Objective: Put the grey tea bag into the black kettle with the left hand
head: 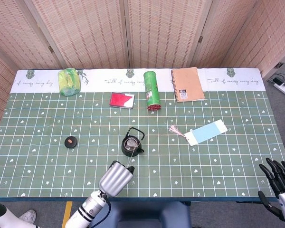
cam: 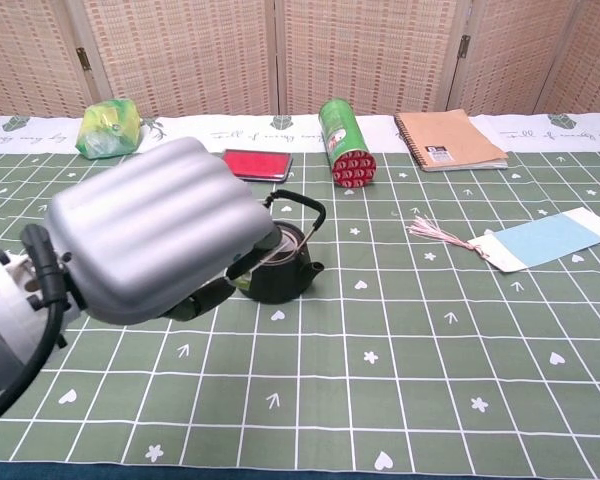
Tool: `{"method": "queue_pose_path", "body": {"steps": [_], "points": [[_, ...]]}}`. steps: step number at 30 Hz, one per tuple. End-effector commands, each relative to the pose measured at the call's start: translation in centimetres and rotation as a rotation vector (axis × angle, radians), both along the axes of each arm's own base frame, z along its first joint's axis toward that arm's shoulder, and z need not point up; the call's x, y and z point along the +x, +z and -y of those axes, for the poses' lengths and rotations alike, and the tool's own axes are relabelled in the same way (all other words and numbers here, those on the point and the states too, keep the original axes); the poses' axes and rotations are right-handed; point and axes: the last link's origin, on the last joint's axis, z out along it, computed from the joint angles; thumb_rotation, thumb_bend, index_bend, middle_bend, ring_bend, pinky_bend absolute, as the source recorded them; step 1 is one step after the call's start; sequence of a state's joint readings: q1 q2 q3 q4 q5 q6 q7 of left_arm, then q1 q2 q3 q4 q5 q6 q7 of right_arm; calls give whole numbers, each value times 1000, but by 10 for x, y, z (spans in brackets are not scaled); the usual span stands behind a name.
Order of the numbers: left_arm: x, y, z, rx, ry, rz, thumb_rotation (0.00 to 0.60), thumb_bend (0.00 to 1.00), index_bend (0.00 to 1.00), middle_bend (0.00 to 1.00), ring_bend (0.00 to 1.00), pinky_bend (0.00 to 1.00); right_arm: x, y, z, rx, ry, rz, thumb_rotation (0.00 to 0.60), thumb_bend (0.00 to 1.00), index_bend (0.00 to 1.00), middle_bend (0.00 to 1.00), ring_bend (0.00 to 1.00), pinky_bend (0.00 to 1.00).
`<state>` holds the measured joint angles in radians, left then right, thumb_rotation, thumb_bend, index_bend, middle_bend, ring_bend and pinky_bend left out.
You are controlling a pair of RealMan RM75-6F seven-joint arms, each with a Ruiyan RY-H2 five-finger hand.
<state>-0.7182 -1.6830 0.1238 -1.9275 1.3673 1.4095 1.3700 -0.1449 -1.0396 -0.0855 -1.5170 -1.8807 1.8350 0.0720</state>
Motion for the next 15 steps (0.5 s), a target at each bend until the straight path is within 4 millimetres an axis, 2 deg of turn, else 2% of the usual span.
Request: {"method": "queue_pose_path", "body": {"steps": [1,4,11,13,15], "points": [[-8,1,1,5,20,-15,600,443,593,1000,1000,1000,1,-3,0,4,1,-5,600,411,0,0,0,0],[-14,2,0,2,38,-20,600,443,506,1000,1000,1000,1,-4,1,1,-1,-9,600,411,0,0,0,0],[-36,8,3,-12,98,3,600,395,451,1000,1000,1000,0,-7,5,9,-17,-20,600,411,0,0,0,0],[-46,9,6,-14,126,-1,600,352,414,1000,1000,1000,0,-9,6,14,-19,-25,600,411,0,0,0,0],[-53,10,7,-13,146,-1,600,281,332,1000,1000,1000,1,-11,6,21,-19,-29,600,411,0,0,0,0]]}}
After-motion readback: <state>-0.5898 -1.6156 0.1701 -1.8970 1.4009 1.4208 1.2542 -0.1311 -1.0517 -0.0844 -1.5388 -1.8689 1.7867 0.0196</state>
